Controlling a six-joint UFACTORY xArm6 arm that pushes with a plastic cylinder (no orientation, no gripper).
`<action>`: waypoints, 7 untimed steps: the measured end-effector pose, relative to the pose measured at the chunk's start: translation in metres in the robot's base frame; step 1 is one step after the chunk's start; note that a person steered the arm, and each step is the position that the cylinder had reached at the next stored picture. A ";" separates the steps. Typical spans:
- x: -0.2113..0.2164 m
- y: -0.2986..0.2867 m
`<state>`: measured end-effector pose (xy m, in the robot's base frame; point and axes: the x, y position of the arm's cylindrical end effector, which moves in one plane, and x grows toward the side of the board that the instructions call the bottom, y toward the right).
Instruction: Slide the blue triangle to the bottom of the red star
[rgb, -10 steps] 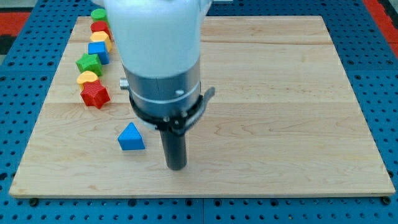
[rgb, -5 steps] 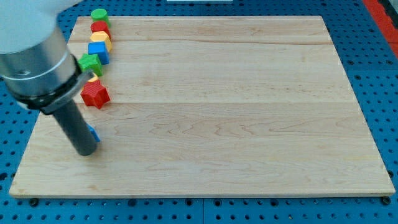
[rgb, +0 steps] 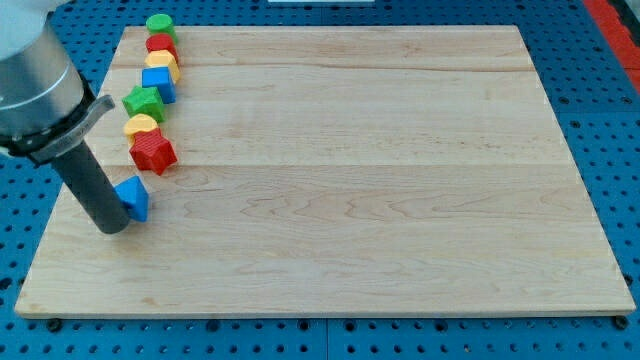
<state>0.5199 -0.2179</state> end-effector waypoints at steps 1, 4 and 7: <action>-0.016 0.000; -0.019 0.003; -0.028 0.002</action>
